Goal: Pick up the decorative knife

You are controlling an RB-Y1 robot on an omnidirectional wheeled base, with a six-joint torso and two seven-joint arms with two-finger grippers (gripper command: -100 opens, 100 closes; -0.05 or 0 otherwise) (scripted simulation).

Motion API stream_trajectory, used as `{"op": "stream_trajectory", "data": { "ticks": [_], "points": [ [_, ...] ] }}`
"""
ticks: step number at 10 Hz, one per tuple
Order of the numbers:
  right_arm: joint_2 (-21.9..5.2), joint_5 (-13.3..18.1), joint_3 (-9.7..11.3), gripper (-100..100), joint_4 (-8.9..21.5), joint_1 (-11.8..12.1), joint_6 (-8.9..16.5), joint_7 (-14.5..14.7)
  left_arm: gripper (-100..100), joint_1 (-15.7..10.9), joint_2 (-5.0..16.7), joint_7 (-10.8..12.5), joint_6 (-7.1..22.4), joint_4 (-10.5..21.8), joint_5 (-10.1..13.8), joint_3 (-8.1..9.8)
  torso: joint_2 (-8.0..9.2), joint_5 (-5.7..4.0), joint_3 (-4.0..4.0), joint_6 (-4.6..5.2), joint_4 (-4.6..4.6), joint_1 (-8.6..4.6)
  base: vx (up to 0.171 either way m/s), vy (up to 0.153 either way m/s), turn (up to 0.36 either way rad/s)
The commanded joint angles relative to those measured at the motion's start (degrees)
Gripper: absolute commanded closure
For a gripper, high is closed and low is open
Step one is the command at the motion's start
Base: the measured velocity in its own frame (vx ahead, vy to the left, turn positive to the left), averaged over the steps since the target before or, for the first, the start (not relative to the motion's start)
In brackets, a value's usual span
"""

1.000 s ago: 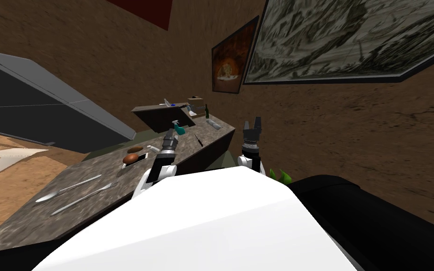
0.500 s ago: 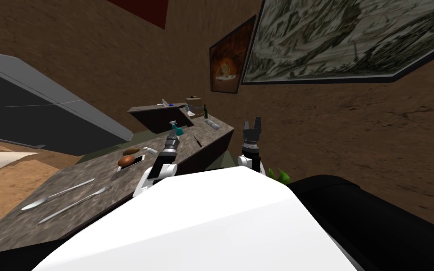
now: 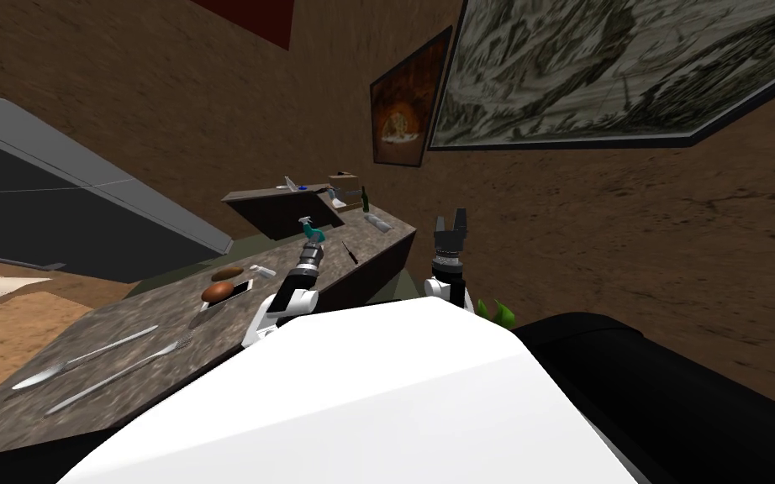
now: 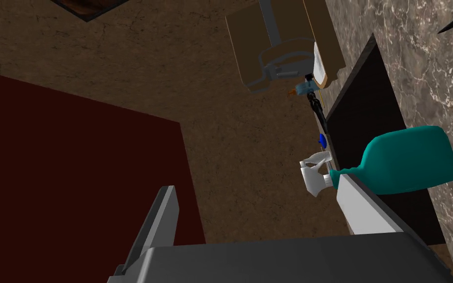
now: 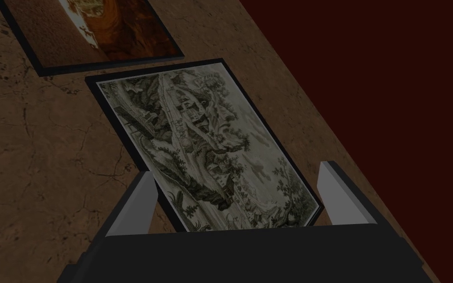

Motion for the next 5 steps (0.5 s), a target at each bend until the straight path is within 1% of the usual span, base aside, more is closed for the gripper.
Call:
{"op": "stream_trajectory", "data": {
  "ticks": [1,2,3,4,5],
  "points": [
    [0.0,0.0,0.0,0,0.0,0.0,0.0,0.0,-100,-0.6,0.5,-0.3,2.9,0.2,0.5,-0.07,0.00,0.00,0.00,0.00,0.00,0.00,0.013,-0.023,-0.051],
    [0.0,0.0,0.0,0,0.0,0.0,0.0,0.0,-100,-0.6,0.5,-0.3,3.7,0.2,0.5,-0.07,-0.01,0.00,0.00,0.01,0.00,-0.01,0.009,-0.014,-0.020],
    [0.0,0.0,0.0,0,0.0,0.0,0.0,0.0,-100,-1.4,0.7,-0.8,5.8,0.4,0.7,-0.30,0.00,0.00,0.00,0.00,0.00,0.01,0.011,-0.019,-0.052],
    [0.0,0.0,0.0,0,0.0,0.0,0.0,0.0,-100,-1.4,0.7,-0.8,6.8,0.4,0.7,-0.30,0.00,0.00,0.00,0.01,0.00,-0.01,0.008,-0.012,-0.006],
    [0.0,0.0,0.0,0,0.0,0.0,0.0,0.0,-100,-2.1,1.0,-1.2,9.1,0.7,1.0,-0.54,0.01,0.00,0.01,-0.01,0.00,0.02,0.006,-0.010,-0.019]
  ]
}}
